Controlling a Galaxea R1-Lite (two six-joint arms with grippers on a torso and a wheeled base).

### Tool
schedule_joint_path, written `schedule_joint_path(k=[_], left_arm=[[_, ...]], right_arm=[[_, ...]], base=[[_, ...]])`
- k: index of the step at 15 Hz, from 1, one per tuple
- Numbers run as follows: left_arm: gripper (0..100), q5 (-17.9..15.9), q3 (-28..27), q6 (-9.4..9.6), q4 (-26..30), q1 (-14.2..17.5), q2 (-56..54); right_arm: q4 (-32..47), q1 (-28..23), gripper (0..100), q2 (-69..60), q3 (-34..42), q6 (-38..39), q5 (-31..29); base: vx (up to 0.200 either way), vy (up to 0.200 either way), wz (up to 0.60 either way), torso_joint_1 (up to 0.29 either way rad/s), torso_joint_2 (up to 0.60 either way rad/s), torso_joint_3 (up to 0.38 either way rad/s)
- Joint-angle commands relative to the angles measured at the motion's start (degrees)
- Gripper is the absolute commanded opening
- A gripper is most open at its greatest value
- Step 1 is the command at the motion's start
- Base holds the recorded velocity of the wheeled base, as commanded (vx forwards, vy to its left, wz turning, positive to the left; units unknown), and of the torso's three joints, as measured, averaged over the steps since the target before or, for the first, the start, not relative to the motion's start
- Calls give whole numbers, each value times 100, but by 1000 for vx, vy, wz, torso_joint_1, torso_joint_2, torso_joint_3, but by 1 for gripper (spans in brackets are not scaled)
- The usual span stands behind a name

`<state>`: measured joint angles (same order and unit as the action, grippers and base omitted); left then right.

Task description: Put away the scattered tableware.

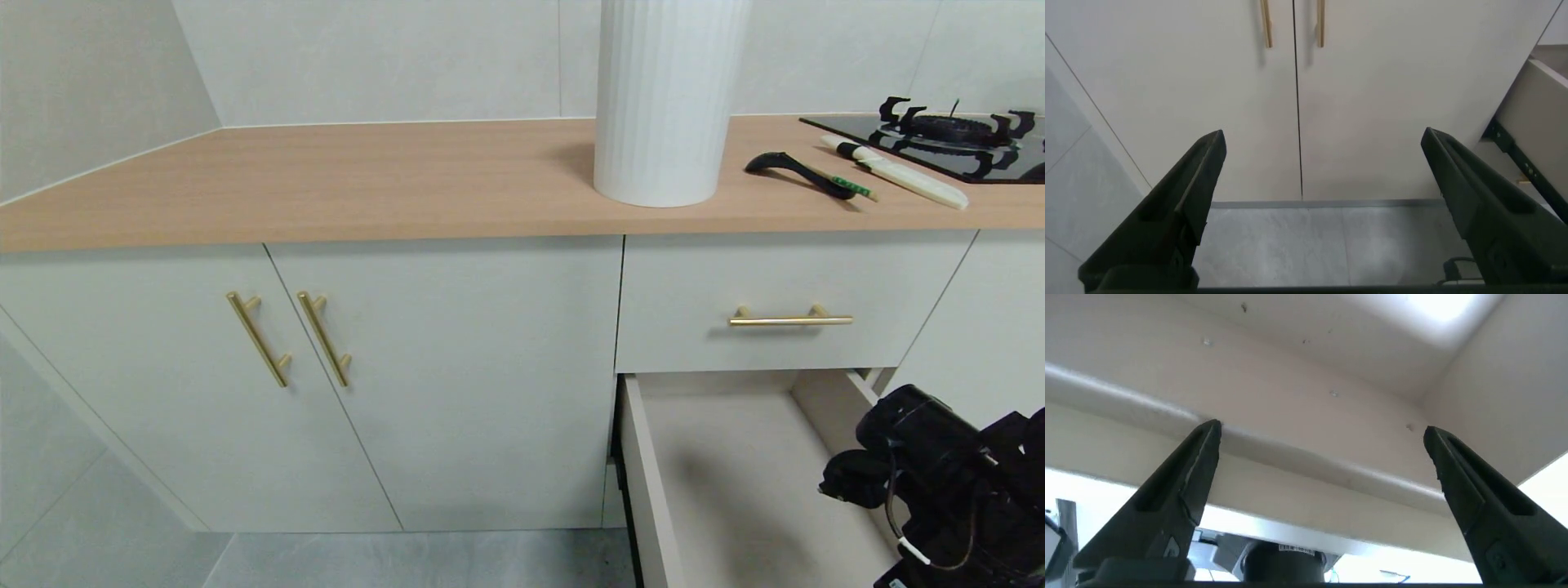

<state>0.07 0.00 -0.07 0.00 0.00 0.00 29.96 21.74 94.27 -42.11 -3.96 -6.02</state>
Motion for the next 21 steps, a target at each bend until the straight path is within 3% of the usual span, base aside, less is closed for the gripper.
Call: schedule_joint_path(k=[1, 8, 11, 16, 21], left_arm=[[100, 1, 0, -1, 0, 0, 0], [100, 1, 0, -1, 0, 0, 0], [100, 1, 0, -1, 0, 0, 0], [100, 1, 0, -1, 0, 0, 0], [100, 1, 0, -1, 0, 0, 0]], right_arm=[[-175, -38, 100, -67, -87, 45, -13], [-1994, -187, 100, -708, -70, 985, -92], [-2065, -214, 100, -1130, -122, 967, -259], [-2126, -302, 100, -1209, -834, 616, -242], [-2126, -302, 100, -1130, -1520, 458, -224]], base=[[0, 0, 0, 0, 0, 0], [0, 0, 0, 0, 0, 0], [0, 0, 0, 0, 0, 0], [0, 0, 0, 5, -27, -21], [0, 0, 0, 102, -336, -271]])
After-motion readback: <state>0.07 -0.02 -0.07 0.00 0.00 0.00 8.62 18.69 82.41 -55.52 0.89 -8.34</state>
